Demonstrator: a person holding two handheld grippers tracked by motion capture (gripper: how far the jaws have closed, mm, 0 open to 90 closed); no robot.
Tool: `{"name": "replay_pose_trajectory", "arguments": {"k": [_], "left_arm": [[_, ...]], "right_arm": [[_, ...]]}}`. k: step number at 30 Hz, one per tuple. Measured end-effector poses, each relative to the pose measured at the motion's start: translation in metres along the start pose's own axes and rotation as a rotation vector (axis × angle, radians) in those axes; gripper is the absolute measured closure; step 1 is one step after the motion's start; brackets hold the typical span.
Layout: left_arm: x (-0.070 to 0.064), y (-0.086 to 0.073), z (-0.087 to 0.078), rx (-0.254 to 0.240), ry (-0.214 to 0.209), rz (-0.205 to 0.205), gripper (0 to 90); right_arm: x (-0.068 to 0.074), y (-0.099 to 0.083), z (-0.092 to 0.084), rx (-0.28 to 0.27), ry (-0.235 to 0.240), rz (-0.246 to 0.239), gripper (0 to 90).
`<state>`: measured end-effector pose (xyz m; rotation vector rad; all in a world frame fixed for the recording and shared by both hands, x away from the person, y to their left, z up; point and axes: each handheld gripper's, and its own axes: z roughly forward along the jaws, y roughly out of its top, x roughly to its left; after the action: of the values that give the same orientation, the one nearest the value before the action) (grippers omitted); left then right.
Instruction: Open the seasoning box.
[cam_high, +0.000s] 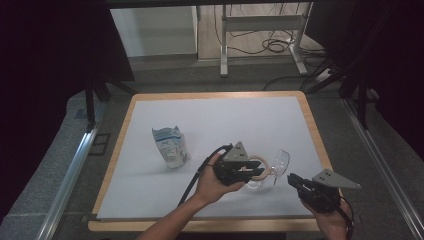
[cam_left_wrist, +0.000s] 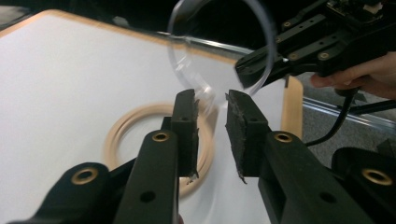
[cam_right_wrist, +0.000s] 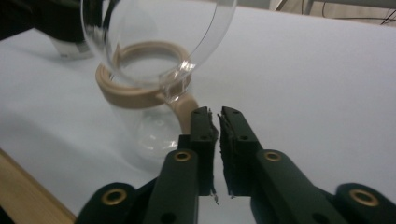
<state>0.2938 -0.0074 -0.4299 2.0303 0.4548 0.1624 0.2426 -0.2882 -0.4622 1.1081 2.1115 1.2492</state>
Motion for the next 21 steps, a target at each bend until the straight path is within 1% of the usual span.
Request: {"name": "replay_pose_trajectory", "arguments": {"k": [1,2,3,4,5,6,8,9,10,11,12,13,14,15,16,17,18,21], "left_arm": [[0.002,-0.004,-0.004,-0.002,0.006,-0.007,72.6],[0.004,-0.009,-0.009,0.002,0.015,-0.011,72.6],[0.007,-0.014,-0.013,0.007,0.027,-0.017,70.1],[0.013,-0.025,-0.022,0.021,0.043,-0.031,68.8],[0.013,-0.025,-0.022,0.021,0.043,-0.031,67.0],[0.016,-0.03,-0.026,0.035,0.045,-0.036,64.9],[0.022,-0.041,-0.035,0.048,0.06,-0.048,63.7],[0.025,-0.048,-0.041,0.049,0.07,-0.05,63.1],[0.028,-0.056,-0.049,0.042,0.086,-0.052,63.2],[0.028,-0.056,-0.049,0.042,0.086,-0.052,63.2],[0.029,-0.06,-0.054,0.04,0.091,-0.051,63.2],[0.03,-0.064,-0.057,0.042,0.097,-0.054,61.6],[0.03,-0.068,-0.061,0.044,0.108,-0.054,61.6],[0.031,-0.072,-0.064,0.04,0.12,-0.056,61.1],[0.031,-0.076,-0.067,0.036,0.123,-0.063,61.9],[0.032,-0.08,-0.07,0.031,0.122,-0.07,61.9],[0.033,-0.083,-0.073,0.029,0.125,-0.077,61.6],[0.036,-0.095,-0.081,0.018,0.127,-0.102,60.2]], "right_arm": [[0.0,-0.002,0.001,0.009,0.001,0.002,78.9],[0.0,-0.002,0.001,0.009,0.001,0.002,78.9],[0.0,-0.007,0.004,0.023,0.004,0.014,74.8],[0.0,-0.01,0.005,0.028,0.005,0.019,73.8],[0.0,-0.01,0.005,0.028,0.005,0.019,73.8],[0.001,-0.013,0.004,0.032,0.006,0.024,70.9],[0.002,-0.015,0.004,0.031,0.01,0.026,69.6],[0.003,-0.017,0.003,0.028,0.012,0.029,68.2],[0.006,-0.021,0.002,0.022,0.013,0.026,63.9],[0.006,-0.021,0.002,0.022,0.013,0.026,63.9],[0.008,-0.022,0.003,0.018,0.015,0.024,61.4],[0.012,-0.027,0.004,0.008,0.019,0.02,54.2],[0.012,-0.027,0.004,0.008,0.019,0.02,54.2],[0.014,-0.029,0.004,0.007,0.019,0.016,50.4],[0.019,-0.033,0.006,0.0,0.011,0.008,43.8],[0.019,-0.033,0.006,0.0,0.011,0.008,43.8],[0.022,-0.035,0.006,-0.003,0.016,0.0,41.8],[0.032,-0.039,0.008,-0.004,0.024,-0.024,38.4]]}}
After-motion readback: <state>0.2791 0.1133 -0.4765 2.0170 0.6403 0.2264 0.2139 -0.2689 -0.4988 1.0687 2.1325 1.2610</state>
